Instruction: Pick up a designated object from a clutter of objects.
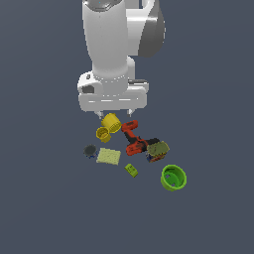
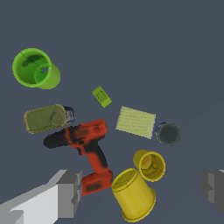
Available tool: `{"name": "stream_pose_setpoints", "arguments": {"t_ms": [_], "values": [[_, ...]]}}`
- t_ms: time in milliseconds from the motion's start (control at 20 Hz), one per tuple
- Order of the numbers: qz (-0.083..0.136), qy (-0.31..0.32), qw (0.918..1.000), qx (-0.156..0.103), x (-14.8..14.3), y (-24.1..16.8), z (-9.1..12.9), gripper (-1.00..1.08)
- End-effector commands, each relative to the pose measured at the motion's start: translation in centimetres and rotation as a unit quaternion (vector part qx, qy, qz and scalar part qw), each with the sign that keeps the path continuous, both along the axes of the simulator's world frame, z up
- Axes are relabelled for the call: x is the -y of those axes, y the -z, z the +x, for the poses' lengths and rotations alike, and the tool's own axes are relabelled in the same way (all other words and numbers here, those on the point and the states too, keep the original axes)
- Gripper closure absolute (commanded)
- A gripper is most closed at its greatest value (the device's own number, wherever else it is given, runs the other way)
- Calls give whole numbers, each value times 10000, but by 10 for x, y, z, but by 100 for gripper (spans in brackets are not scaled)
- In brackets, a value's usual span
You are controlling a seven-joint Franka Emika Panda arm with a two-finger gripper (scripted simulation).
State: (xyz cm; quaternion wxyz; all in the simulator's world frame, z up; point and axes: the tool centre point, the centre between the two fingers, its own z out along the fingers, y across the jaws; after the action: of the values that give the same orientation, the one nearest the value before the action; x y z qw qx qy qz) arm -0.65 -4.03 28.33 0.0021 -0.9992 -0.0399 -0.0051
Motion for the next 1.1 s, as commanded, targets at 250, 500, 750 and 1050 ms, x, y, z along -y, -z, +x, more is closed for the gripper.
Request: {"name": "stream_pose_setpoints", "arguments": {"t_ms": [250, 500, 750, 1050], "values": [[18, -510, 9987, -8, 24, 54, -12, -92], [19, -910, 9959, -13, 43, 95, -28, -92], [7, -1290, 9916, -20, 60, 132, -48, -92], [-13, -1624, 9867, -32, 74, 162, -68, -92]]}}
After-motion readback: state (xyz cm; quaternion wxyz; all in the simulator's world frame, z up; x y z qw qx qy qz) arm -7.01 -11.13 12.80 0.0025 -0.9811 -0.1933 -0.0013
